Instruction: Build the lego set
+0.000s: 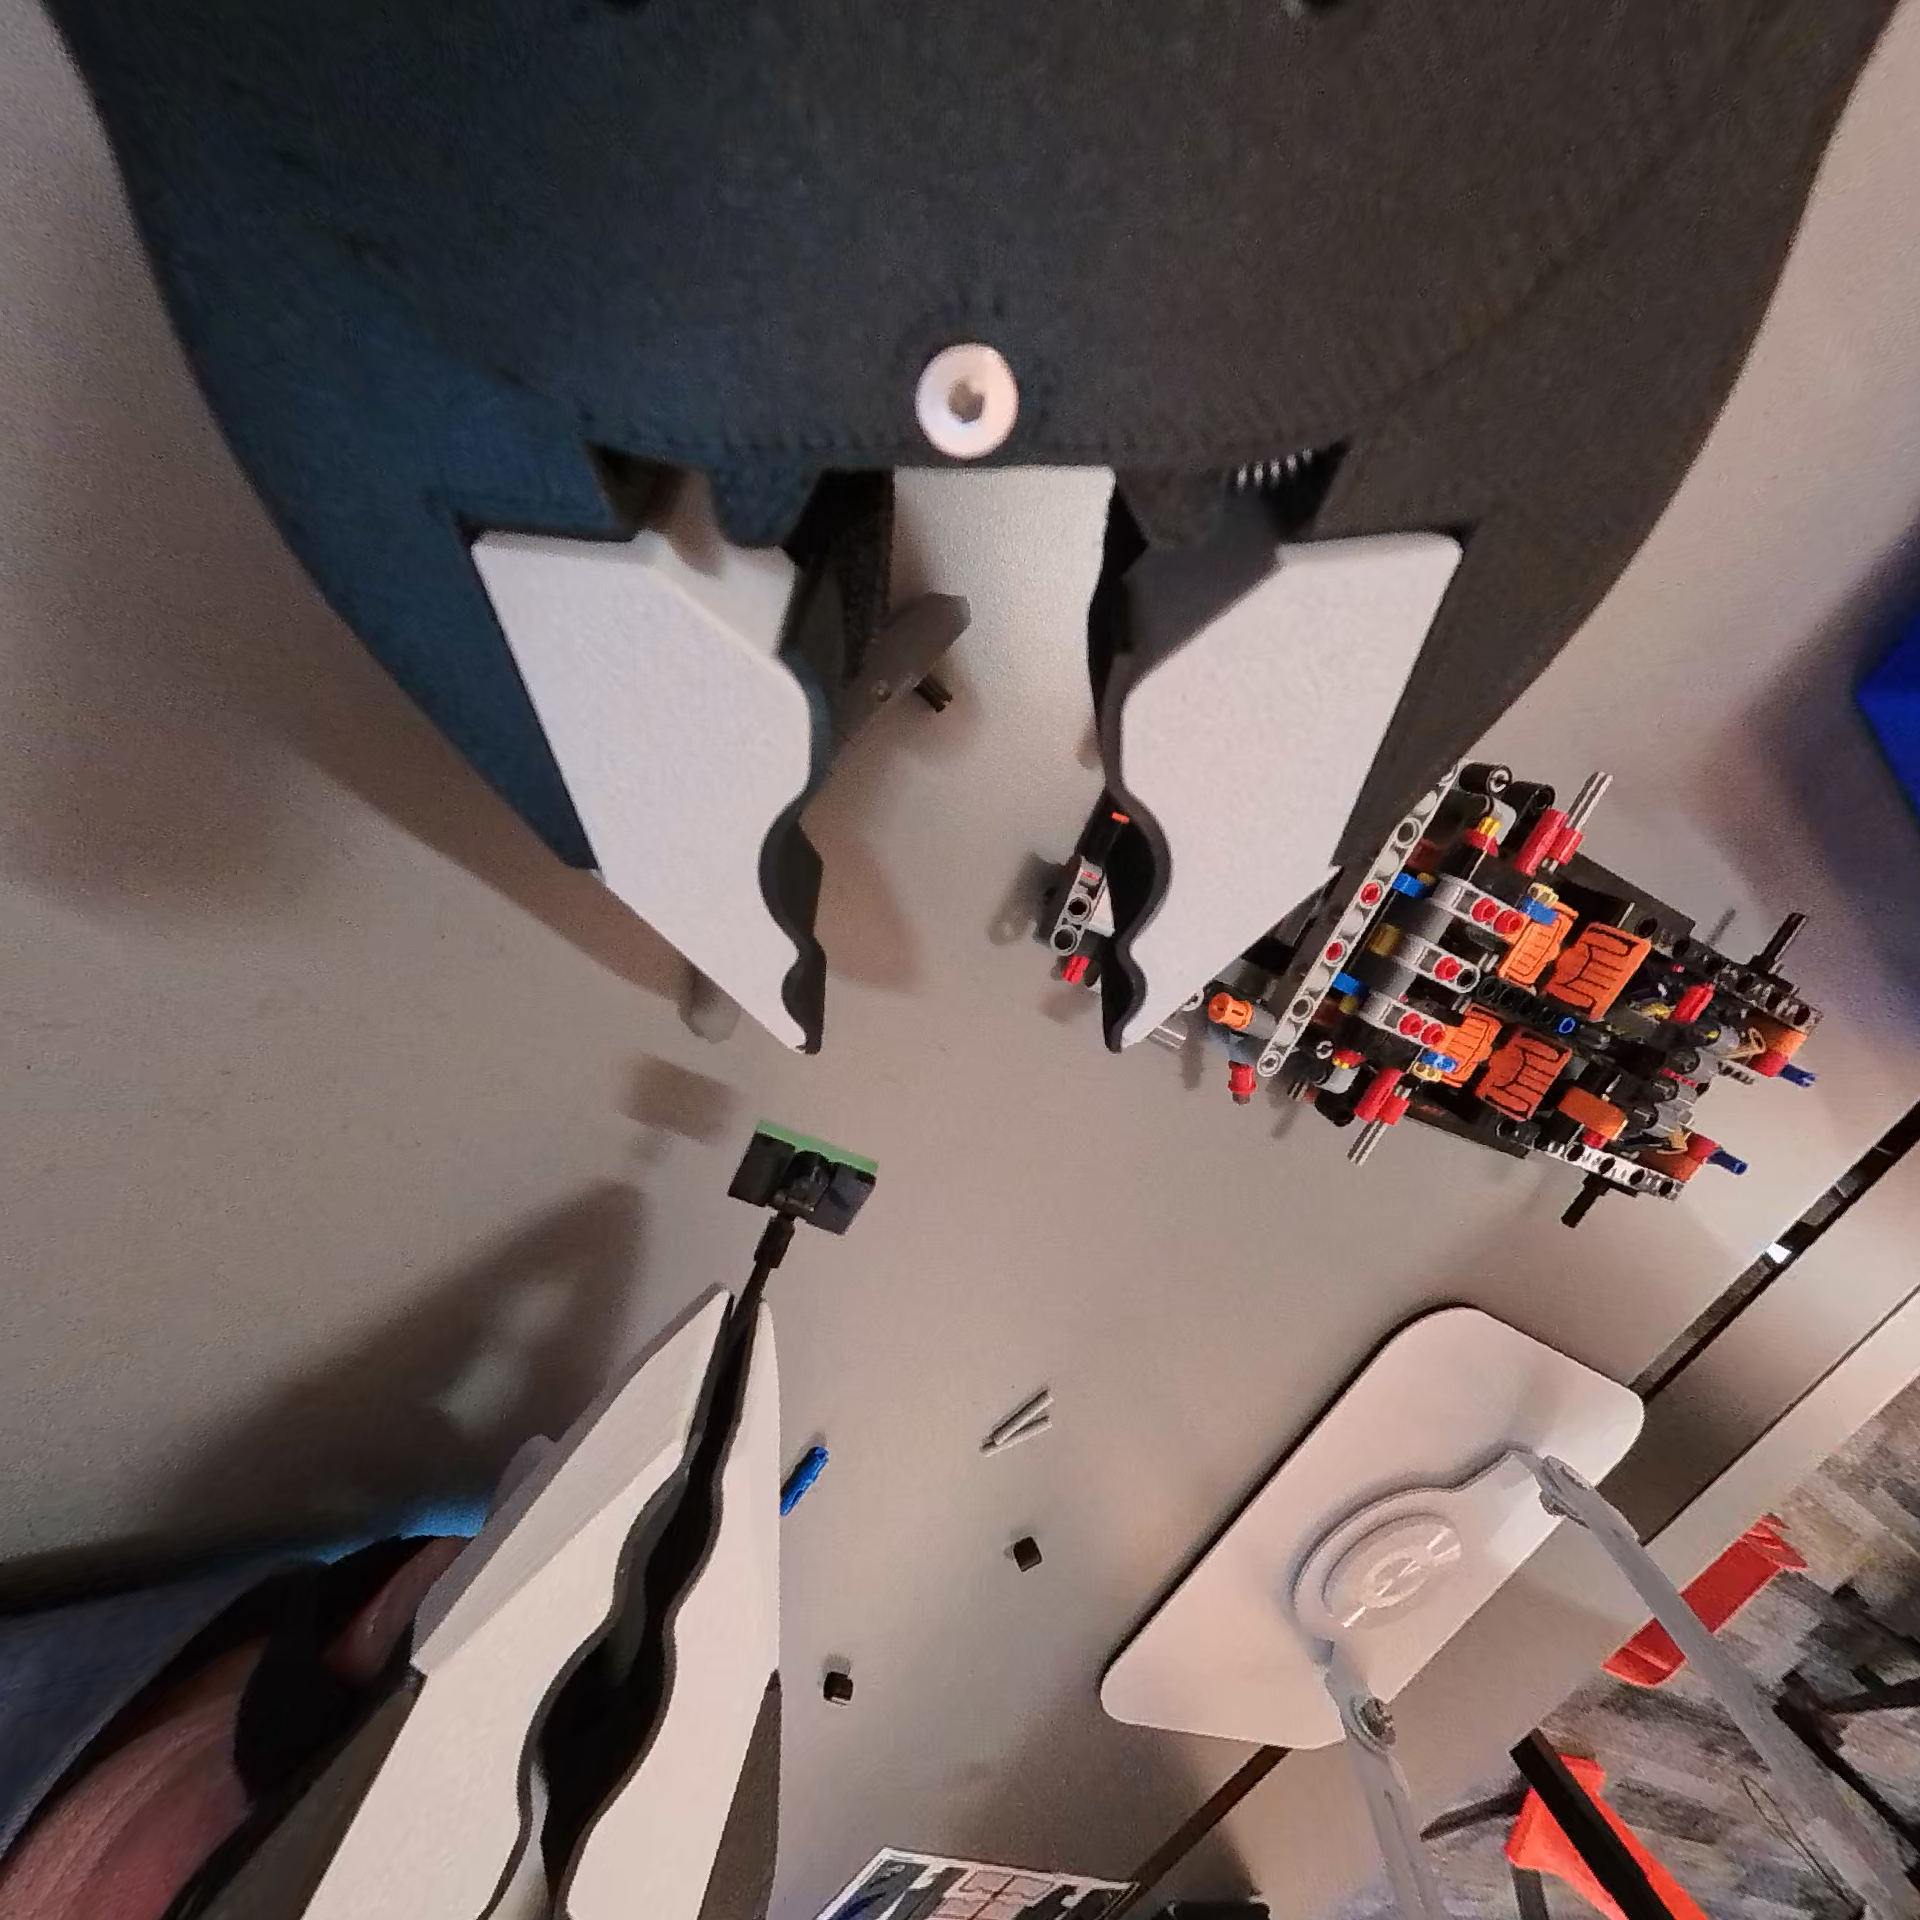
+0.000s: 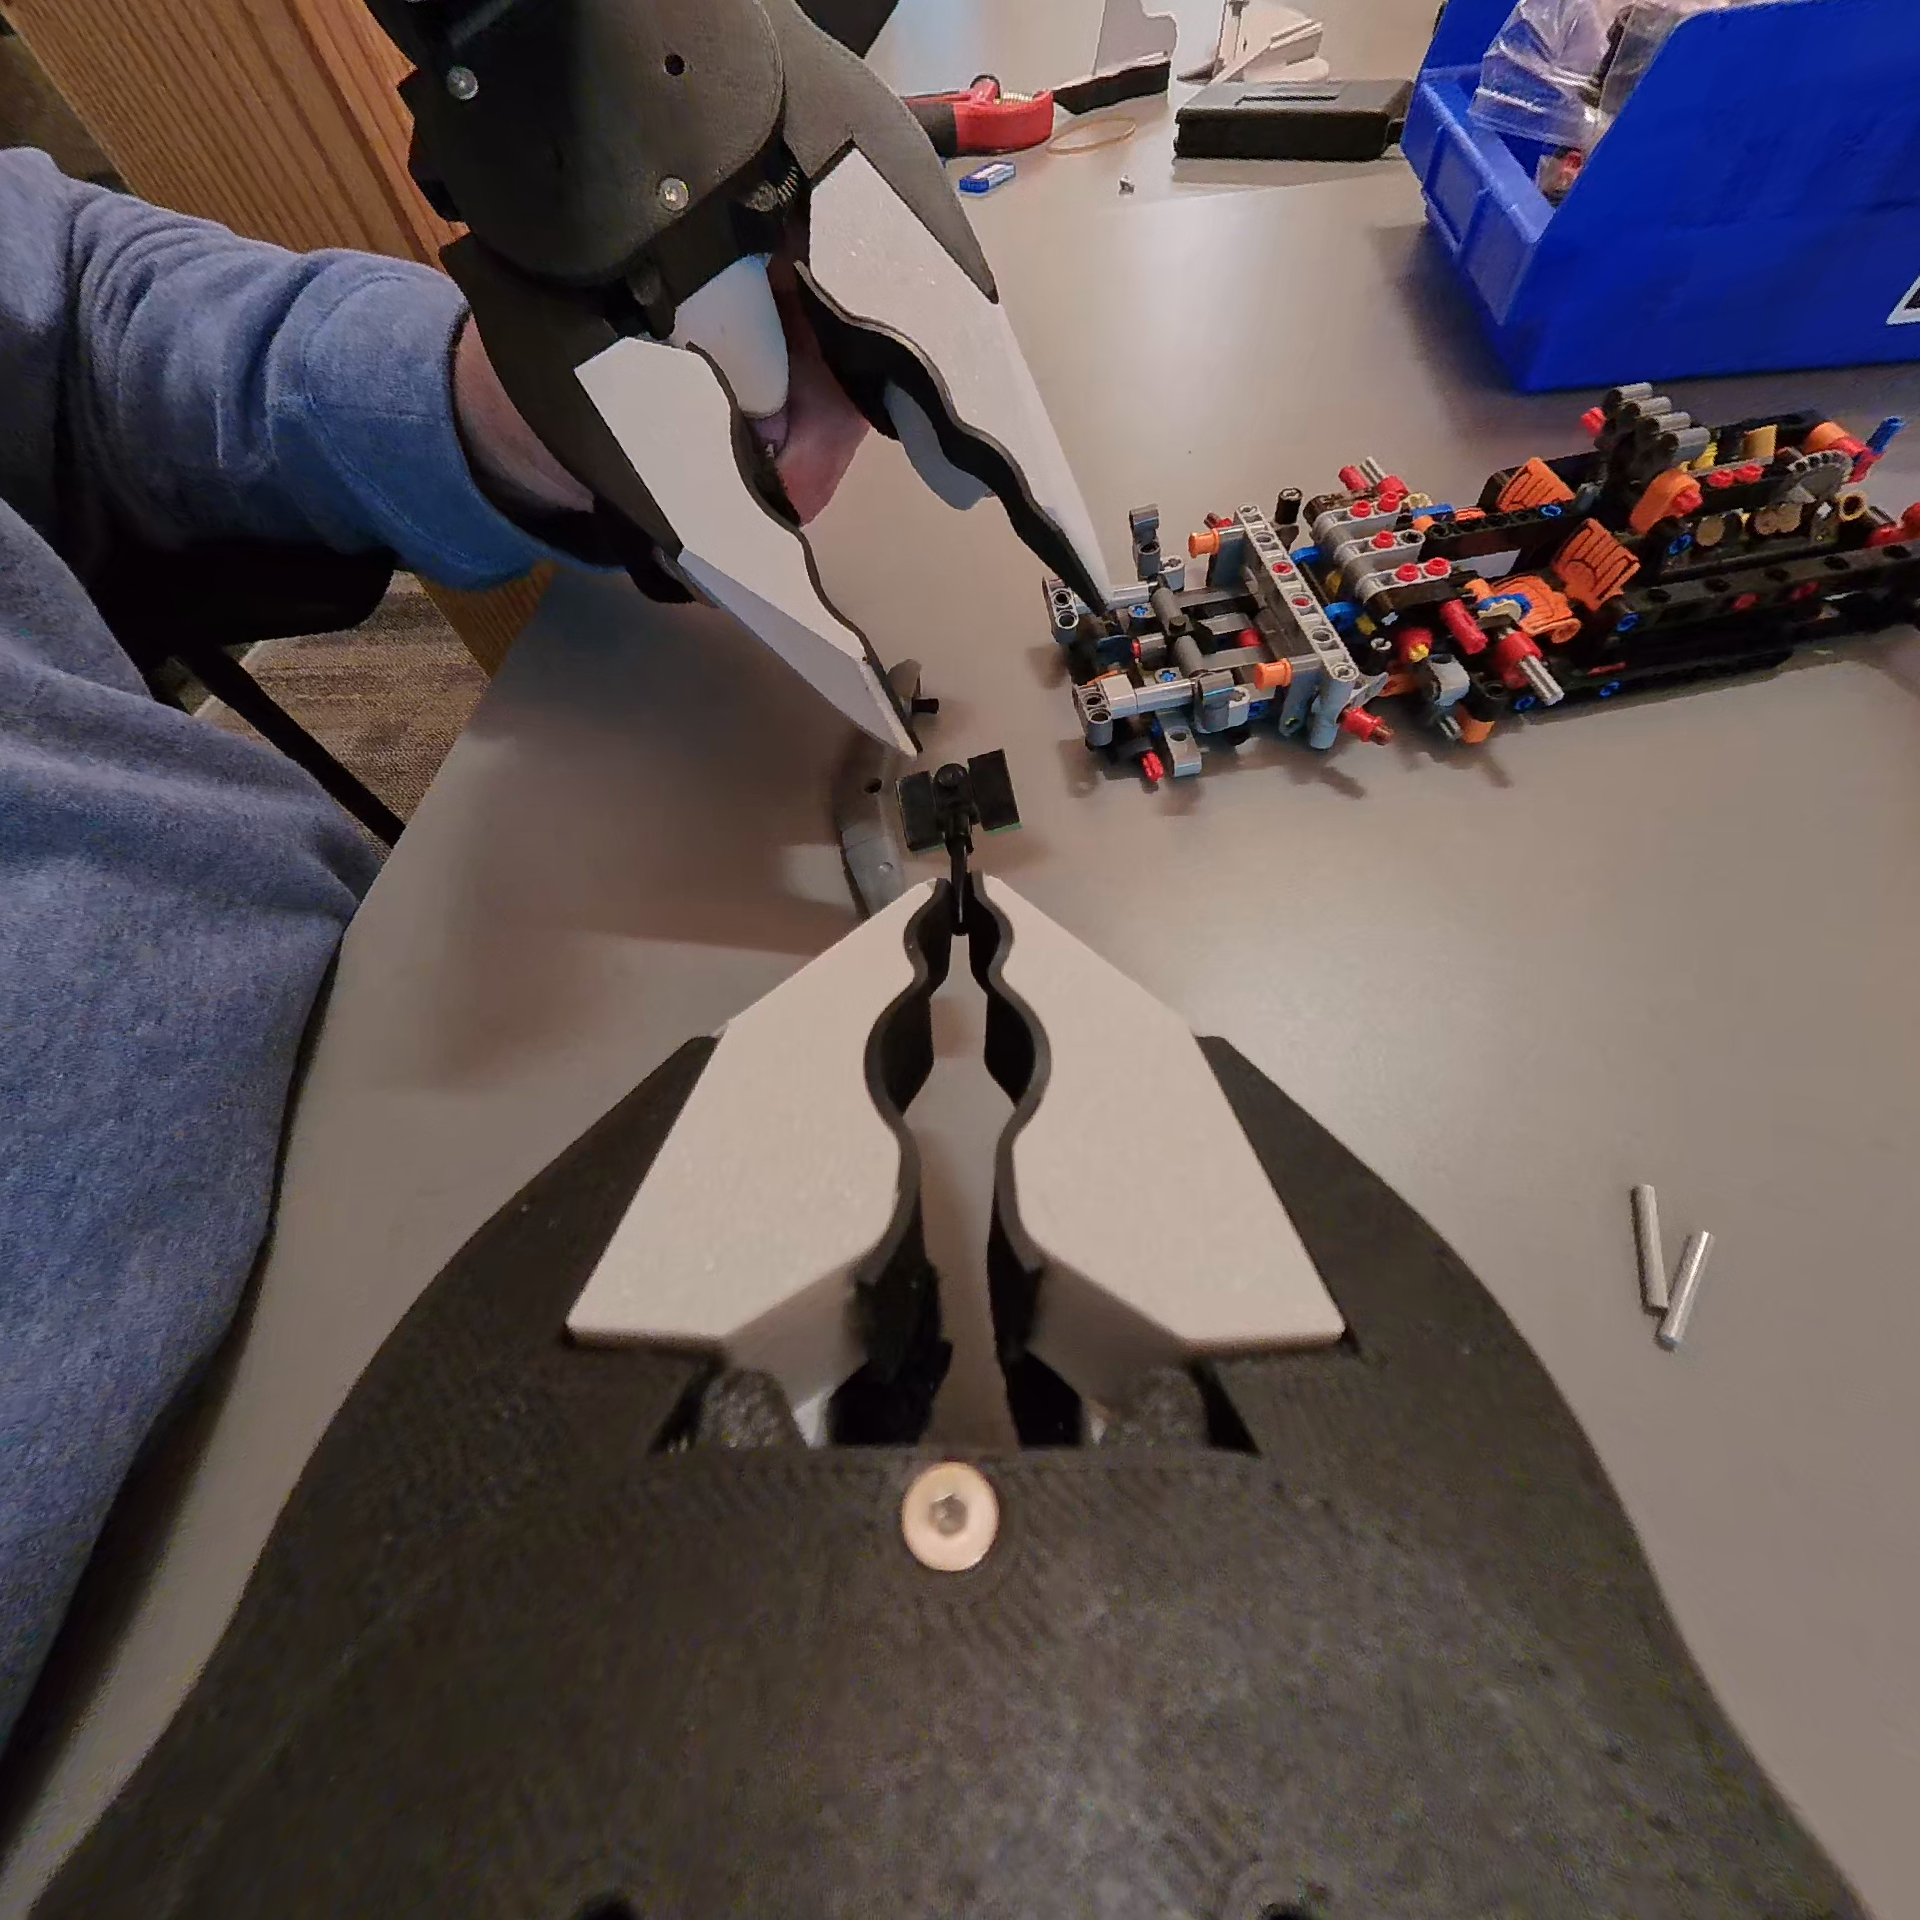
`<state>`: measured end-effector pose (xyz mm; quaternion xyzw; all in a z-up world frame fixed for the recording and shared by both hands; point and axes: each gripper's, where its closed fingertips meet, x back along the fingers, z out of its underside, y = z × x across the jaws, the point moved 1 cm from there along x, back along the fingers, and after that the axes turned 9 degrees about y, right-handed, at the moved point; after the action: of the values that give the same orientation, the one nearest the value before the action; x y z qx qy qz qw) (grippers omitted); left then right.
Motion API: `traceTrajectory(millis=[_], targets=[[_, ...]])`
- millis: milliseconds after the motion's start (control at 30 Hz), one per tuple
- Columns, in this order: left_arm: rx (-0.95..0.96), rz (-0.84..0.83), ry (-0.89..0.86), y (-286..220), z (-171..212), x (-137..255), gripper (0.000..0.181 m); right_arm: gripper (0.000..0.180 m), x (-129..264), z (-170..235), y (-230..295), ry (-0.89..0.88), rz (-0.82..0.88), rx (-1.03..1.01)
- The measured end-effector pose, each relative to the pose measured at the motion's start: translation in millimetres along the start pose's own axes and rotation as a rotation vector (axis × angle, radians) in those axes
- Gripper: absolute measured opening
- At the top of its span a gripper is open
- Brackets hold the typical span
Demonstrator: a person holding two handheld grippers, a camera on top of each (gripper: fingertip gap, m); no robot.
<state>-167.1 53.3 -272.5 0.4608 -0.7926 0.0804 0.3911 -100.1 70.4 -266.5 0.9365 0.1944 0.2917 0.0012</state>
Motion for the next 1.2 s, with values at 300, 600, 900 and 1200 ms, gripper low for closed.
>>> traceTrajectory(millis=[300,600,900,1200], targets=[[-0.002,-0.007,0.002,1.3,0.7,-0.3,0.051,0.000,0.2,0.5,-0.2,0.000,-0.001,0.000],[0.133,-0.251,-0.040,73.3,13.5,50.4,0.051,0.000,2.3,1.4,-2.1,0.000,0.006,-0.003],[0.226,-0.318,-0.036,106.3,37.8,70.1,0.050,0.000,0.9,3.0,-2.9,0.005,0.005,-0.005],[0.245,-0.313,-0.012,109.3,47.0,65.9,0.048,0.000,0.9,3.9,-2.4,0.008,0.001,-0.005]])
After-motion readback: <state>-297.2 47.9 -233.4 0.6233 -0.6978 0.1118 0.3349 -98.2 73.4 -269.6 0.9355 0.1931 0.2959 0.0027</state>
